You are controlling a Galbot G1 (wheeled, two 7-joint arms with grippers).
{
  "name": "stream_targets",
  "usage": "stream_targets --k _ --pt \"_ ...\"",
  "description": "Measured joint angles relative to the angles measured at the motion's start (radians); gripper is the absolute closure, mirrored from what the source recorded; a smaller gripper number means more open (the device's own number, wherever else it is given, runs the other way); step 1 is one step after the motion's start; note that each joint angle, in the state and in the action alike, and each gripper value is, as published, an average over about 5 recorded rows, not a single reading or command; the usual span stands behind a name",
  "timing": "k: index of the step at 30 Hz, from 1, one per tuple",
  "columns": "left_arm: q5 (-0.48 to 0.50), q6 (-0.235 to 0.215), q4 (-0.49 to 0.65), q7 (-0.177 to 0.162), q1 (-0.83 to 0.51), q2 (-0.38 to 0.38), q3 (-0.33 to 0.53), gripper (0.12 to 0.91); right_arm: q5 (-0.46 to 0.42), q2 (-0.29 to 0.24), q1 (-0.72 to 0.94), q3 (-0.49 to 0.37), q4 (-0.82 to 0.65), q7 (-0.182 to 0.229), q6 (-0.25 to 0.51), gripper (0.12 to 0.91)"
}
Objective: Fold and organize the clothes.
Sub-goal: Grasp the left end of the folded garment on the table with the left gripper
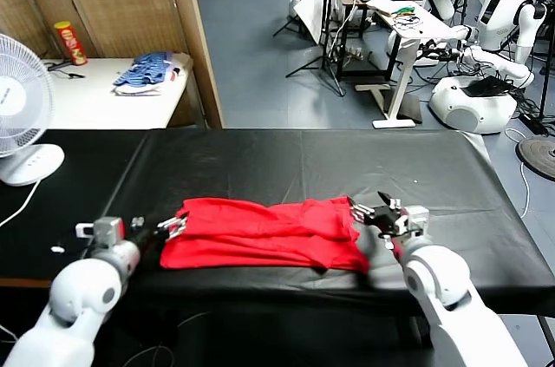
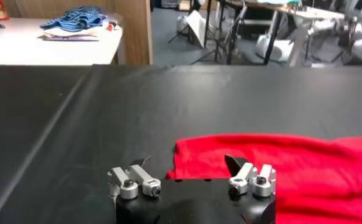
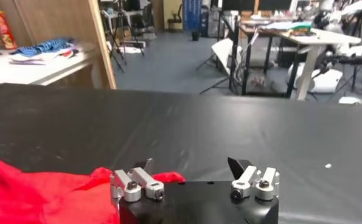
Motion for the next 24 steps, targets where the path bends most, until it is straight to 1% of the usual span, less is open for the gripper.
stream_targets --k 5,9,12,13,14,15,18,19,20,23,24 --pt "0.011 -0.014 0.085 0.007 -0.054 -0.024 0.029 0.232 -0.011 0.039 0.019 -0.008 -0.051 -0.003 0.003 0.228" --pt "0.026 -0.03 0.142 0.027 -0.082 -0.034 0.042 0.236 -0.014 0.056 0.024 -0.009 -0.071 -0.004 0.004 0.235" --pt "0.03 -0.039 0.17 0.039 -0.093 -0.04 0.049 0.281 -0.017 0.063 0.024 -0.012 -0.079 -0.005 0.004 0.258" --pt "0.031 -0.041 0.176 0.042 -0.095 -0.042 0.052 0.31 -0.019 0.066 0.024 -0.013 -0.081 -0.005 0.005 0.287" --pt "0.034 -0.043 0.18 0.045 -0.096 -0.044 0.055 0.355 -0.021 0.068 0.025 -0.015 -0.084 -0.006 0.006 0.315" --pt "0.037 -0.045 0.183 0.047 -0.097 -0.047 0.058 0.393 -0.025 0.071 0.025 -0.016 -0.087 -0.006 0.008 0.357" --pt "0.056 -0.051 0.186 0.05 -0.096 -0.053 0.065 0.55 -0.042 0.082 0.023 -0.021 -0.095 -0.006 0.02 0.516" --pt "0.062 -0.053 0.187 0.05 -0.095 -0.055 0.067 0.601 -0.05 0.085 0.022 -0.022 -0.098 -0.006 0.026 0.582" --pt "0.067 -0.055 0.186 0.05 -0.093 -0.056 0.068 0.667 -0.058 0.088 0.021 -0.022 -0.101 -0.006 0.035 0.632" --pt "0.078 -0.063 0.179 0.05 -0.085 -0.058 0.068 0.822 -0.089 0.097 0.015 -0.02 -0.11 0.003 0.066 0.781" --pt "0.087 -0.069 0.175 0.05 -0.082 -0.058 0.068 0.859 -0.1 0.101 0.012 -0.018 -0.112 0.01 0.077 0.818"
